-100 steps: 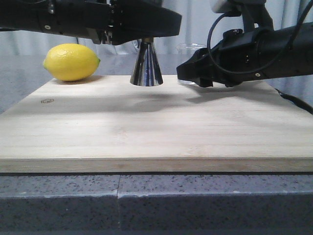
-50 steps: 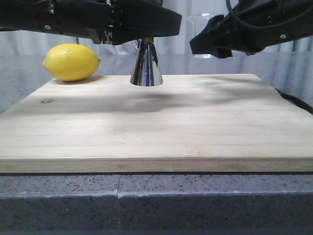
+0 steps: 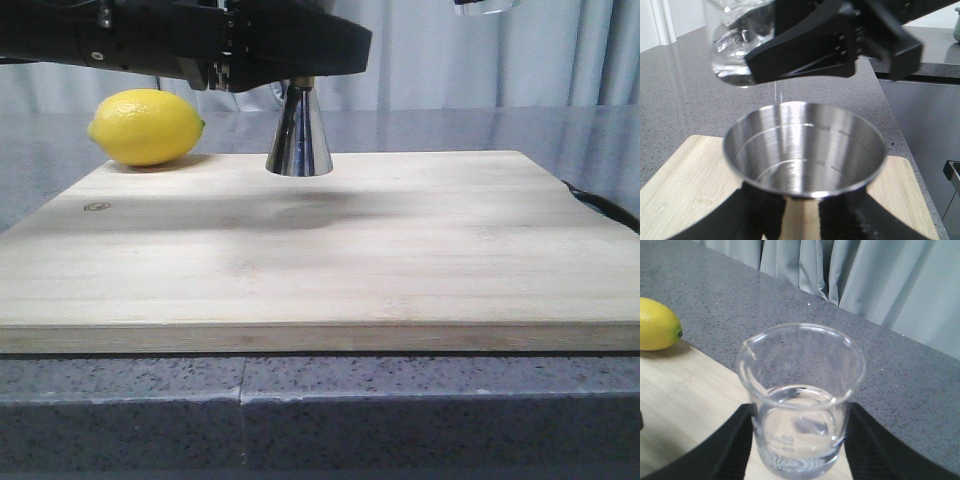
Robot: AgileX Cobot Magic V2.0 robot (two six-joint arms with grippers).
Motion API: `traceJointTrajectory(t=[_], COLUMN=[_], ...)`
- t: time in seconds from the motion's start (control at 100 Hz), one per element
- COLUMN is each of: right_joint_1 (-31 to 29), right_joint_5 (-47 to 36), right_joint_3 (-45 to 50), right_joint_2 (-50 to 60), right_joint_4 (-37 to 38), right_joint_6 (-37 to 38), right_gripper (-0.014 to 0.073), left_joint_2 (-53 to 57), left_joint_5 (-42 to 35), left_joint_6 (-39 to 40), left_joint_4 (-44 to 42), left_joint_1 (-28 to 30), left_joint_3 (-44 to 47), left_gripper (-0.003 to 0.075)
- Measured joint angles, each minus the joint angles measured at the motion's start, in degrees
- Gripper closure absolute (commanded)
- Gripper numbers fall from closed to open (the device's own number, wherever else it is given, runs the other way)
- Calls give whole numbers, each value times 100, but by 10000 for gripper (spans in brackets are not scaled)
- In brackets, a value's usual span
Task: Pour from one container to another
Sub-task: 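Lift the beaker with the right gripper above the jigger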
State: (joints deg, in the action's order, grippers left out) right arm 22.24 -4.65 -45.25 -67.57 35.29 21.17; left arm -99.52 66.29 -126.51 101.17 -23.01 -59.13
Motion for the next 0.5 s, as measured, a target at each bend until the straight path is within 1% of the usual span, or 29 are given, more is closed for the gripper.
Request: traceJointTrajectory(t=[0.21,0.38,0.5], right_joint_1=[626,1224,1595], right_joint_5=[985,1968,2426], right_joint_3=[-41,-400,-652], right_joint_2=[400,413,423], right_joint_4=[-11,-72,-96], right_joint_6=[21,21,-55], right_gripper=[300,300,300], left_joint_2=[0,0,0], left_joint_5=[0,0,0], left_joint_6=[0,0,0], left_joint_4=[0,0,0], left_joint_1=[0,0,0], left_joint_3=[0,0,0], left_gripper=[482,482,482])
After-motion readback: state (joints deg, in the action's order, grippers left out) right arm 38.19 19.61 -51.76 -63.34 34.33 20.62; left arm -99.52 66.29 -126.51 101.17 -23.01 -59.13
